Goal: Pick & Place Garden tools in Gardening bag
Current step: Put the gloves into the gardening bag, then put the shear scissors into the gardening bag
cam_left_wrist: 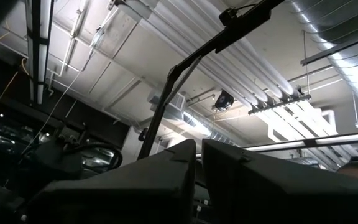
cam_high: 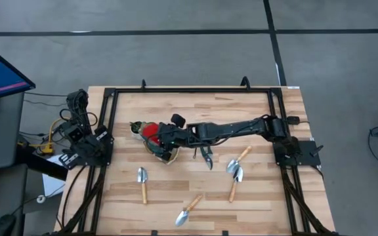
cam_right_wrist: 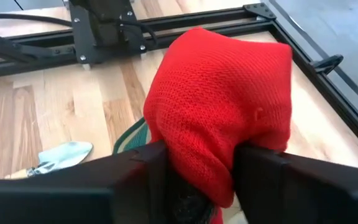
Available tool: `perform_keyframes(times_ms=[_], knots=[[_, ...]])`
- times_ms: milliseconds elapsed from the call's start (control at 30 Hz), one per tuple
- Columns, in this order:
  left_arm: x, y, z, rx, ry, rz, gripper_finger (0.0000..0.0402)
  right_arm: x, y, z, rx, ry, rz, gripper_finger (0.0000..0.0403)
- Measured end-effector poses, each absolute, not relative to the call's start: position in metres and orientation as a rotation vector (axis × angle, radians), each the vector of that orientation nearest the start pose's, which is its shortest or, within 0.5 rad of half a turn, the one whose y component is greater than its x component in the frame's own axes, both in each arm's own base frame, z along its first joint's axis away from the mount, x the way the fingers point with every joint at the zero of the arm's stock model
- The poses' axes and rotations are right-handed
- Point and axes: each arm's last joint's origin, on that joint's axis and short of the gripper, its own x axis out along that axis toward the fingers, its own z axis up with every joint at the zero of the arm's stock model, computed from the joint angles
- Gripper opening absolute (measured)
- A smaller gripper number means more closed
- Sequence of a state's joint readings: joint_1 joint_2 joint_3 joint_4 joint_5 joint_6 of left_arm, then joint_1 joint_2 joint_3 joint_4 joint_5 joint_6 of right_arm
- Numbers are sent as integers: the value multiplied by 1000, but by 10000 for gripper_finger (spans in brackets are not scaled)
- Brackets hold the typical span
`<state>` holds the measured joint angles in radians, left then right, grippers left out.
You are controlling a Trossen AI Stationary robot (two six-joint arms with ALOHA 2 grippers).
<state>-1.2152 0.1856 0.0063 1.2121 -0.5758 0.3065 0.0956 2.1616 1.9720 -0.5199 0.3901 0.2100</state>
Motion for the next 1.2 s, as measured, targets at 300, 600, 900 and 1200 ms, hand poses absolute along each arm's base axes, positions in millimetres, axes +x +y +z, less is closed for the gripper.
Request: perform_keyframes(times_ms=[300,600,900,1200], knots=[[35,-50,247,-532,-724,-466,19,490,36,274,29,656,-354,259],[35,-50,247,-532,-724,-466,19,478,35,302,29,641,-352,260],[35,-50,247,-532,-724,-466,19,414,40,340,169,860,-605,260],[35,-50,247,-533,-724,-466,19,378,43,288,227,1186,-955,260]])
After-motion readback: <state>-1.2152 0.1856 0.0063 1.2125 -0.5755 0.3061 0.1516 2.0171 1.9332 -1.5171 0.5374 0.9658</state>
